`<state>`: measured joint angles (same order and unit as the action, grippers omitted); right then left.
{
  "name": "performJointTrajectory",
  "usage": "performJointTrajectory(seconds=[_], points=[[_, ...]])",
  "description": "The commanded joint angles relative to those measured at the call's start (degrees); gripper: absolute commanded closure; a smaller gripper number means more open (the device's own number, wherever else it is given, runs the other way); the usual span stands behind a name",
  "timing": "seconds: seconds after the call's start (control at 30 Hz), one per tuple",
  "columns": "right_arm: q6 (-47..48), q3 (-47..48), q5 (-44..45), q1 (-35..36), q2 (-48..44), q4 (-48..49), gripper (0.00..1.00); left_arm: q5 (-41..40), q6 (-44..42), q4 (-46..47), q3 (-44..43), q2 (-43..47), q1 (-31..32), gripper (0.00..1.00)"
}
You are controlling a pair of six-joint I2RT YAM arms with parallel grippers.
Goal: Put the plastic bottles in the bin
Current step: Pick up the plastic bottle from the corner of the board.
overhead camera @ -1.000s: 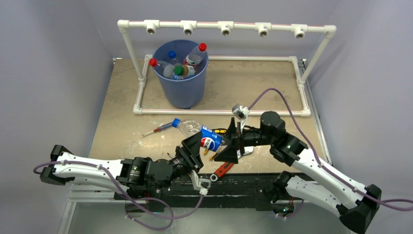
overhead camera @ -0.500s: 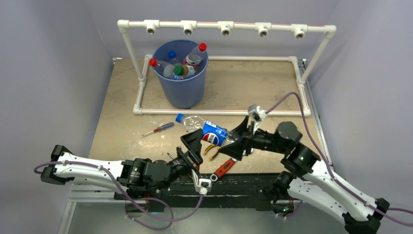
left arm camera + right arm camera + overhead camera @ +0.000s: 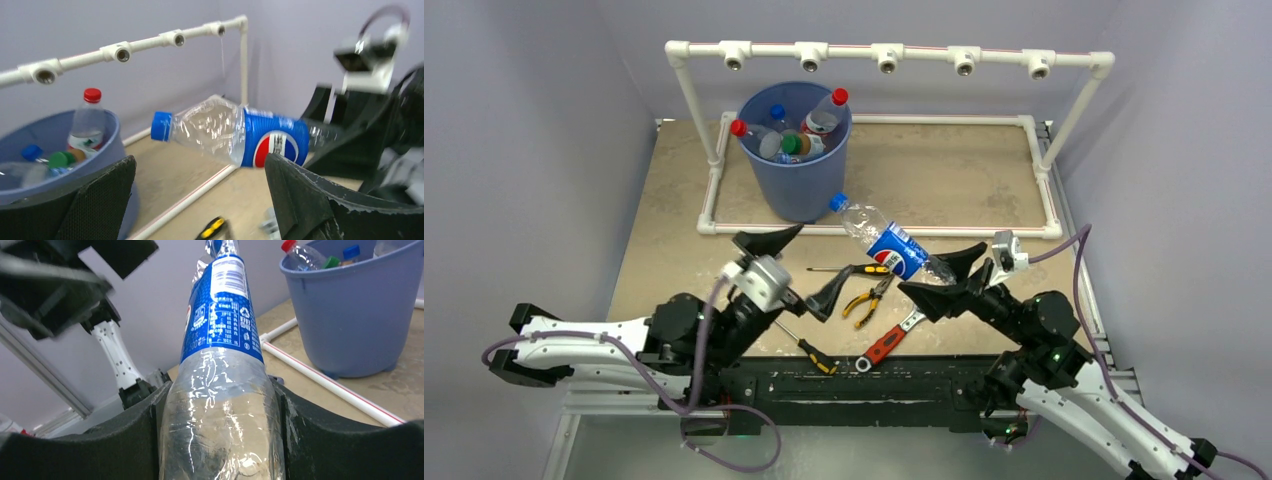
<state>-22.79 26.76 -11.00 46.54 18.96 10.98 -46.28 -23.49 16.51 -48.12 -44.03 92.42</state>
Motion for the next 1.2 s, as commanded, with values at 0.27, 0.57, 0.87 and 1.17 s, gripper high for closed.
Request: performJointTrajectory(seconds=[0.27,0.57,0.87,1.17], points=[[-1.0,-5.9,-1.3,0.1,-4.0,14.9,0.73,1.7,52.8,7.0,-3.5,-0.6,-12.7,0.01],[-2.3,-5.8,-4.5,0.1,-3.7,16.8,0.75,12.5,63.5,12.6,-4.9,-6.9,-20.6,0.26],[-2.3,-5.5,-5.0,0.1,-4.2,15.6,0.75,20.8,68.3,16.9,-3.8,-9.1,-27.0,0.46],[-1.9,-5.5,-4.4,0.1,-4.8,14.4,0.75,24.7,69.5,16.1,-5.1,-11.2,-28.0,0.36]])
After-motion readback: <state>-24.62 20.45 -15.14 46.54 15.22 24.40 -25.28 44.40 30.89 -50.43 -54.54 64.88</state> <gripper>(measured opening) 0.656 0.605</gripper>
